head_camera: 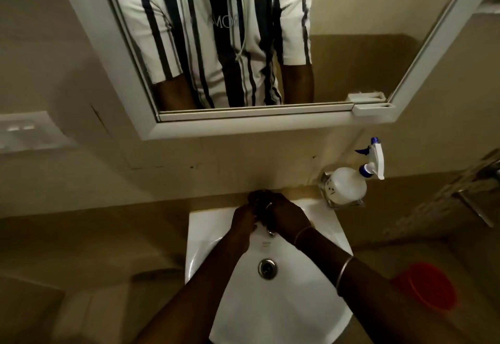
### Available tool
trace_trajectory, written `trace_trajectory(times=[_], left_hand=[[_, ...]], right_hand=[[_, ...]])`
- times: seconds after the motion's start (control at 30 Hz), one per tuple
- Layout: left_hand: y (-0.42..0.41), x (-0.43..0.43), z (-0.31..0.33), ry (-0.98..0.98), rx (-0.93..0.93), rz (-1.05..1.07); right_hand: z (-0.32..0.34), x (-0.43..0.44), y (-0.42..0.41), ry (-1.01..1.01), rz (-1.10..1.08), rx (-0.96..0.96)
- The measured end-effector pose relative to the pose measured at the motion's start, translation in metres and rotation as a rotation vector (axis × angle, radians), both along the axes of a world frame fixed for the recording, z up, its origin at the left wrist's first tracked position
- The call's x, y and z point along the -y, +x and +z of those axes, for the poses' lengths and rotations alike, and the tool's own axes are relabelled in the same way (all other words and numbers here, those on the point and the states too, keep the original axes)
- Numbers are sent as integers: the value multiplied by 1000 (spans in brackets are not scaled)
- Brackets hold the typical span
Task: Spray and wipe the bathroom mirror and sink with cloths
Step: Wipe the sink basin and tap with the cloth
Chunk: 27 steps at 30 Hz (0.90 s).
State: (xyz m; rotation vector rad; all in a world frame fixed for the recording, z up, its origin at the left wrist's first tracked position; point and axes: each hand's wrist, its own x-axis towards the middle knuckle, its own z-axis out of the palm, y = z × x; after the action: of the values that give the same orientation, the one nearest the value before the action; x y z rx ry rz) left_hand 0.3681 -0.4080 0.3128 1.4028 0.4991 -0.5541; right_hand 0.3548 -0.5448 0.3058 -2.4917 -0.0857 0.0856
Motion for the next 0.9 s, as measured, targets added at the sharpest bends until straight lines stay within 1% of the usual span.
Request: trace_trajectory(times=[0.07,0.13,0.27,0.37,0.4,0.47,0.6,0.63,0.7,0.77,0.8,0.83,0.87,0.9], left_hand=[[-8,-1,-11,-70,-28,31],[-14,-2,-14,-87,-52,56],[-30,-1,-19,-7,-46,23],[-46,-4,-28,82,-41,-28],[-51,-5,-30,79,-49,-20],[-60,-6,-39,67,-72,24],[-75,-8,-50,49,-143,33],[-78,-8,-53,53,-152,27],[-83,-10,-55,58,-141,17],[-88,-12,-56,53,-131,27],[-90,-13,-55,59,-133,34],[-90,-15,-57,62,-134,43],[-90,-16,-56,64,-138,38],[-91,-17,-57,65,-135,34]], right_hand=[[-8,-7,-8,38,-56,-1],[-16,-10,-19,129,-127,-28],[-16,-15,-47,191,-187,-68],[-18,-19,-70,215,-182,-96],[-19,-20,-77,207,-186,-112],[-24,-14,-90,160,-126,-108],[-46,11,-108,-134,125,-39],[-49,14,-110,-142,124,-21],[-49,15,-113,-44,-4,32],[-45,10,-104,6,-129,178],[-46,8,-97,20,-161,220],[-48,7,-89,29,-176,226],[-45,5,-82,36,-172,171],[-44,2,-76,48,-179,70]])
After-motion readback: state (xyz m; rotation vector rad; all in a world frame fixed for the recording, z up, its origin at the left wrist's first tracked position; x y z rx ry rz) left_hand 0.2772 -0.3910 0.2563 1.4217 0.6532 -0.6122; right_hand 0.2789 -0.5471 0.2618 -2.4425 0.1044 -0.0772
